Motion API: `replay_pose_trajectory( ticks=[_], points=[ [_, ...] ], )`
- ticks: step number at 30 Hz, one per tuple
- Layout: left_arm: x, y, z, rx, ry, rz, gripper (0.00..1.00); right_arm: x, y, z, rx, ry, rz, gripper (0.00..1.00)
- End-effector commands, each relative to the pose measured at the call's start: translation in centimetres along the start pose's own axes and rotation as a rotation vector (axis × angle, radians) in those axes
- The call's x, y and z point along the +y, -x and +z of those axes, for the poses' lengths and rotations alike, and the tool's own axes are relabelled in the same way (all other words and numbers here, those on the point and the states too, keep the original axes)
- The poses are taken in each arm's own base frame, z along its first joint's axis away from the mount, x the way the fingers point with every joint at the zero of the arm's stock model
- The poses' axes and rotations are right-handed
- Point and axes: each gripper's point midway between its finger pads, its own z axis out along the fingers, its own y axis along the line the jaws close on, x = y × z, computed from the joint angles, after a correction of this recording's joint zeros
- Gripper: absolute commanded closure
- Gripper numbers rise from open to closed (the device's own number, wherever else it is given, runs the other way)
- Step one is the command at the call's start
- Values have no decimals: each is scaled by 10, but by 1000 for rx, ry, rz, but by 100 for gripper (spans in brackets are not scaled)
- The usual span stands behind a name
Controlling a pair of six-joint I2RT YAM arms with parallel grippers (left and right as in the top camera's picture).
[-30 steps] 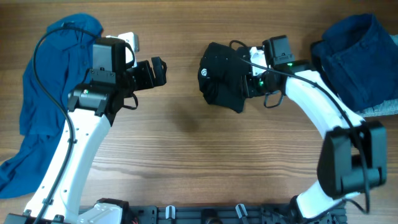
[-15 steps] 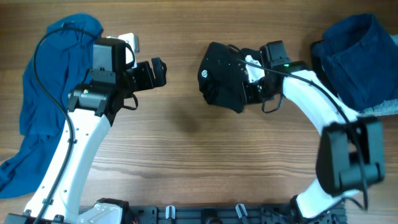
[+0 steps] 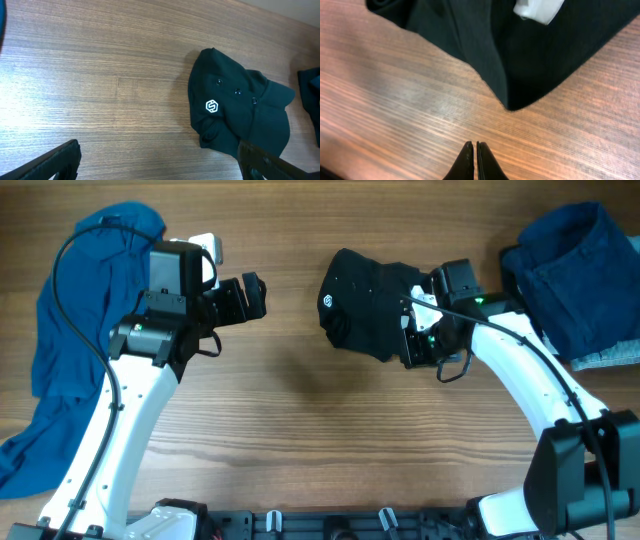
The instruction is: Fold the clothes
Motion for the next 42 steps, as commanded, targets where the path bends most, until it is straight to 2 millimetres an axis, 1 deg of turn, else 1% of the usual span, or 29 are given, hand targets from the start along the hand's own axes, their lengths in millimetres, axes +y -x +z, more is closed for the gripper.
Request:
replay_pose_trajectory(
  ticks=[1,2,3,4,6,7,9,12,14,15,16,18,20,22,23,25,27,29,30,31,34,36,38,40,42],
  points=[
    [7,0,3,0,29,21,0,3,19,3,-66,30,-36,79],
    [7,0,3,0,32,21,0,9,28,0,-99,55,-57,65],
    [7,0,3,-1,31,21,0,14,40,-5,-142,73,-73,44],
    [7,0,3,0,32,21,0,19,51,-10,-180,89,-88,37],
    [7,0,3,0,32,21,0,27,69,-16,-253,121,-120,33],
    [7,0,3,0,32,21,0,30,74,-18,-274,127,-132,33],
    [7,0,3,0,32,21,0,36,81,-13,-298,110,-174,34],
    [7,0,3,-1,32,21,0,45,84,5,-293,41,-250,38],
    [7,0,3,0,32,21,0,58,82,18,-278,31,-281,42],
    [7,0,3,0,32,21,0,71,77,28,-256,43,-307,46],
    [7,0,3,0,32,21,0,77,74,32,-246,48,-317,48],
    [7,0,3,0,32,21,0,85,70,39,-228,56,-318,51],
    [7,0,3,0,32,21,0,87,68,45,-218,59,-311,53],
    [7,0,3,0,32,20,0,83,70,50,-213,41,-273,60],
    [7,0,3,0,32,21,0,71,73,51,-227,-26,-210,64],
    [7,0,3,0,32,21,0,55,78,48,-246,-100,-152,65],
    [7,0,3,0,32,21,0,45,77,47,-243,-131,-109,66],
    [7,0,3,0,32,21,0,25,72,44,-218,-169,-29,71],
    [7,0,3,0,32,21,0,18,70,43,-208,-176,0,73],
    [7,0,3,0,32,21,0,6,66,41,-191,-189,50,75],
    [8,0,3,-3,39,20,0,-18,51,37,-126,-207,161,76],
    [9,1,3,-5,46,21,0,-21,42,37,-84,-174,167,76],
    [9,1,3,-5,46,21,0,-16,34,37,-42,-119,150,76],
    [9,1,4,-4,46,20,0,-15,28,37,-17,-114,157,76],
    [10,0,6,2,48,20,0,-8,30,35,-25,-77,154,75]
  ],
)
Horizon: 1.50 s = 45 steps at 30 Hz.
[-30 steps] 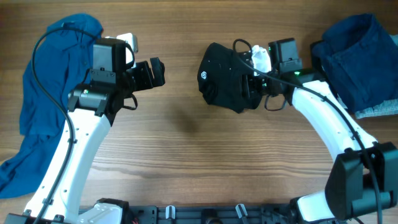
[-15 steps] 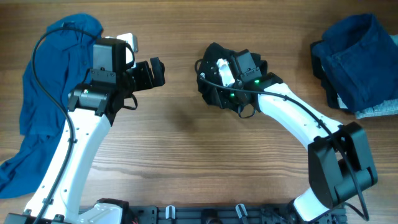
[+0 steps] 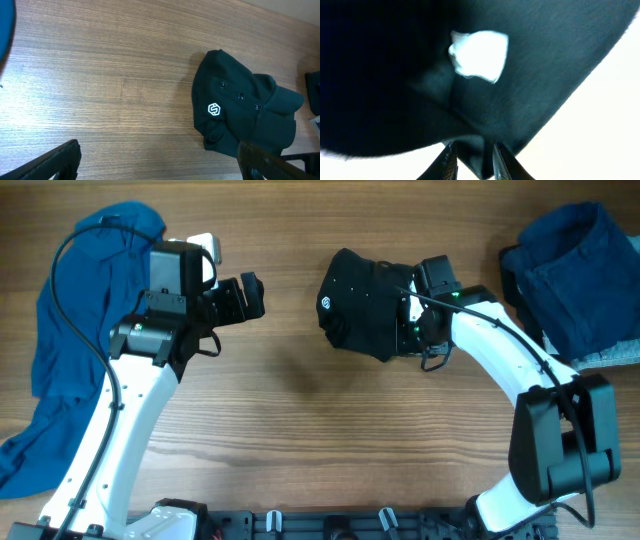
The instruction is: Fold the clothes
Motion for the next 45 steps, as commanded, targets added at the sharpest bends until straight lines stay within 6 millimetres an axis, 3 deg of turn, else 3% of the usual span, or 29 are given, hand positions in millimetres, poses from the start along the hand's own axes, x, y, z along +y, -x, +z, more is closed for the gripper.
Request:
replay_pose_trajectory(
  ticks=[1,3,6,8,10,14,16,20,28,31,34,37,40,43,45],
  points=[
    [6,-2,7,12,24,20,0,19,4,-6,-6,97,-18,75],
    [8,-5,11,28,31,18,0,24,13,-22,-60,113,-24,65],
    [11,-13,19,64,43,13,0,25,35,-72,-212,134,-14,44],
    [13,-16,24,82,49,11,0,13,46,-93,-287,126,31,31],
    [15,-18,28,94,54,10,0,-6,55,-100,-325,126,80,17],
    [15,-17,30,89,52,11,0,-18,66,-76,-288,198,127,9],
    [14,-17,30,88,52,10,0,-17,72,-51,-245,254,143,1],
    [16,-20,30,101,57,9,0,3,83,-6,-189,423,126,1],
    [16,-21,30,105,58,9,0,14,89,38,-143,544,154,1],
    [16,-21,30,105,58,9,0,23,85,55,-103,593,171,9],
    [16,-21,30,105,58,9,0,40,79,62,-67,631,172,48],
    [16,-21,30,105,58,8,0,44,80,61,-59,639,205,96],
    [16,-21,30,105,58,9,0,48,89,45,-89,700,198,96],
    [16,-21,30,105,58,8,0,49,103,5,-167,745,169,96],
    [16,-21,30,105,58,9,0,49,115,-37,-260,762,135,96]
  ],
)
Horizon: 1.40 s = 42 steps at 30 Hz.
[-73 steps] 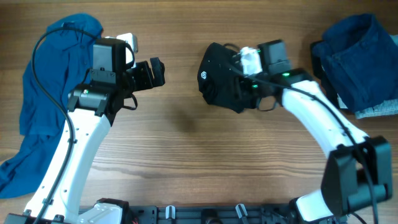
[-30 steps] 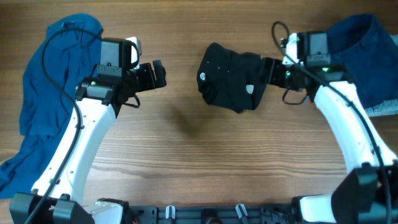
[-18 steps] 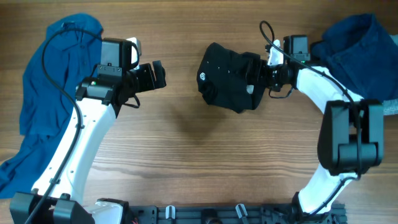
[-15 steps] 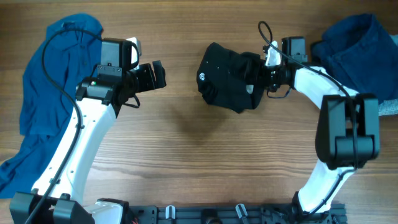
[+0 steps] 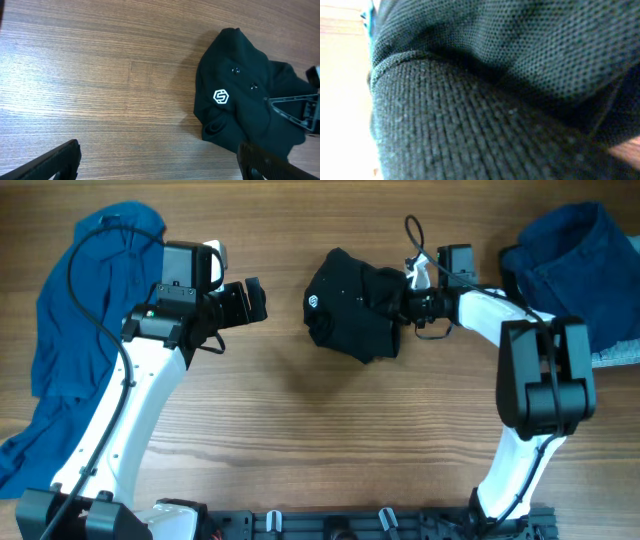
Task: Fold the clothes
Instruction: 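Carry the black bundle right and place it on the navy stack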
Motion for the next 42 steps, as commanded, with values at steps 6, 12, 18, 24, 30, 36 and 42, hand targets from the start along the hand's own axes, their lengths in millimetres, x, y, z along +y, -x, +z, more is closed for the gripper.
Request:
replay_pose_trajectory(
  ticks=[6,12,18,24,30,36,42],
  points=[
    [4,-1,3,5,14,21,0,138,43,-150,-376,109,-274,96],
    [4,-1,3,6,15,20,0,143,63,-228,-591,66,-271,96],
    [5,-2,6,13,17,20,0,93,87,-309,-766,20,-177,96],
    [7,-7,14,37,25,17,0,58,99,-382,-933,-10,-187,96],
    [9,-10,22,56,32,15,0,3,109,-423,-970,94,-202,96],
    [8,-8,22,48,29,15,0,-56,125,-409,-926,218,-131,97],
    [8,-8,22,48,29,12,0,-75,139,-412,-965,317,-17,96]
  ],
)
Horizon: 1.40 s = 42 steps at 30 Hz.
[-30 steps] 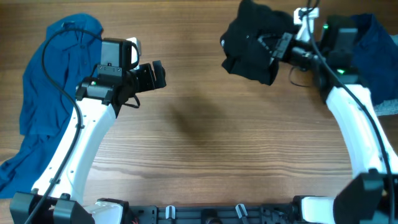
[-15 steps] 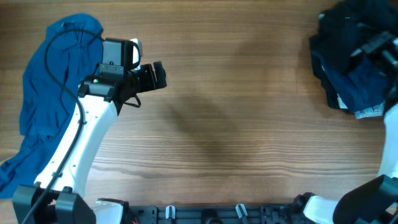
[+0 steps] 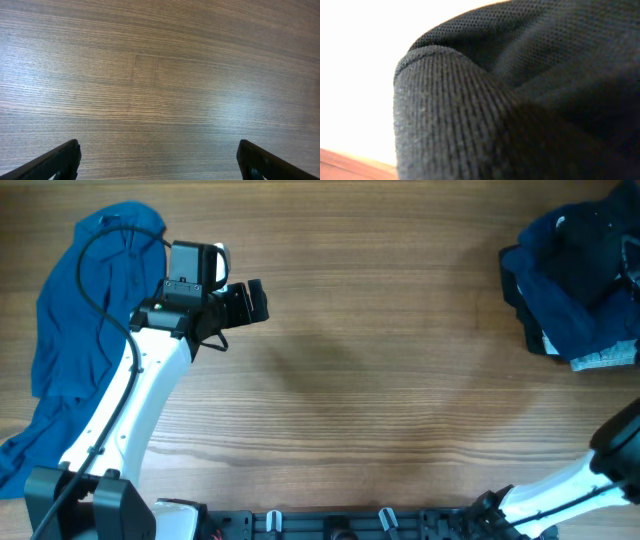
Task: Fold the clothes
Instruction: 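Carry the black bundle right and place it on the navy stack, then press the bundle onto the stack and open the right gripper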
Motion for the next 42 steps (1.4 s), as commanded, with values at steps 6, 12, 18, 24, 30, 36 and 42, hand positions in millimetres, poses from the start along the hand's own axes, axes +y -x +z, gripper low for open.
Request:
replay_pose_trajectory(
  ticks=[6,12,18,24,30,36,42],
  points=[
    [2,0,3,2,5,17,0,-3,25,-5,-102,-1,152,96],
    [2,0,3,0,4,17,0,-53,9,-8,-89,-72,229,96],
    [2,0,3,0,4,17,0,-102,-5,-29,-91,-238,246,51],
    [1,1,3,-4,3,18,0,-121,-9,-61,-89,-302,315,0],
    [0,5,3,-18,-2,19,0,-101,11,-81,-125,-300,246,1],
    [0,5,3,-18,-2,19,0,-59,17,-88,-111,-281,250,0],
    [0,5,3,-18,-2,19,0,25,42,-94,-146,-213,118,12]
  ],
)
